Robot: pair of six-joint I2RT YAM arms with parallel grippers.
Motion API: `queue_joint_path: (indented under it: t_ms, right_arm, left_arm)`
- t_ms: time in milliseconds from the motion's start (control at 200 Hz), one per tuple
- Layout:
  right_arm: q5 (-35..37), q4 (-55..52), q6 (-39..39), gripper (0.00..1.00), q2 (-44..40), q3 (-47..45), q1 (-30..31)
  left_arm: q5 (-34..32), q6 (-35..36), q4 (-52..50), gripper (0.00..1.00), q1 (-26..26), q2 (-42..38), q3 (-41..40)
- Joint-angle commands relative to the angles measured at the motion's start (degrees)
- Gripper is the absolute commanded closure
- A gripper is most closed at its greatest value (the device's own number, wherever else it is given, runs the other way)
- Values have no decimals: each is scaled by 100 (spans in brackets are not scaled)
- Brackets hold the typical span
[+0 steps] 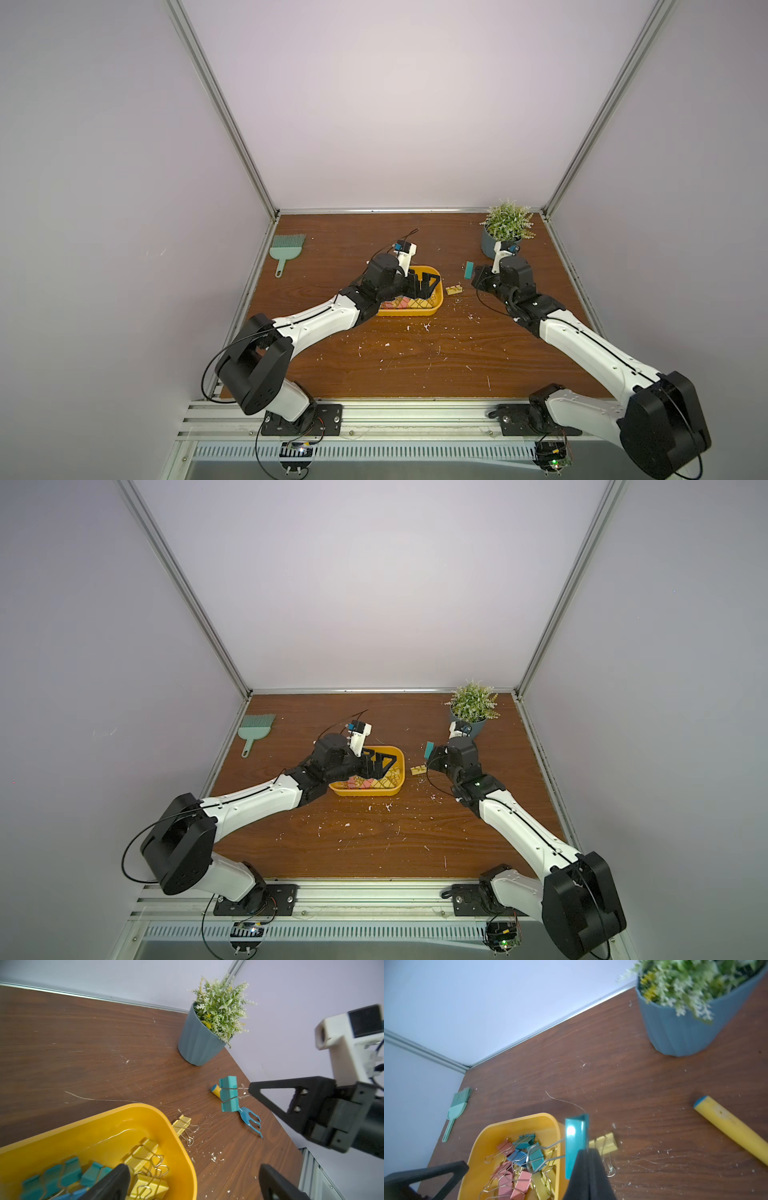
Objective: Take out the binder clips from the storage box
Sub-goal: Pick up the binder clip from the storage box, then place the binder clip at the center of the board.
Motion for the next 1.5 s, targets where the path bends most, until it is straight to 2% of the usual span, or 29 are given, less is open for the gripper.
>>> queue_joint_path:
  t_ms: [0,170,365,580,806,1036,1111,1266,1496]
  right_arm:
    - [74,575,1048,100,-118,-317,-224]
    - [225,902,1845,100,-35,-808,-382]
    - [289,1475,2423,100,462,-978,-416]
    - [176,1988,2465,100,1304,-715,-417]
    - [540,2374,2640,100,1790,-627,-413]
    - [413,2648,2970,100,2238,-656,-399]
    - [305,2687,3016,100,2245,-741,-396]
    - [604,2570,3199,100,2054,-997,-269]
    - [308,2729,3311,100,2160,-1136,-175]
  left_arm:
    - [-65,128,-46,0,-295,266,340]
    - [-19,136,-185,0,-373,517,597]
    - [-59,93,-155,0,-367,527,570]
    - [-187,147,-241,0,-375,441,507]
    - [-319,175,-275,0,-373,325,427]
    - [-354,163,-311,0,-369,330,428]
    - [-380,179,-337,0,-369,316,427]
    - [-413,190,-346,0,-369,310,404]
    - [-386,178,-357,0,-367,361,441]
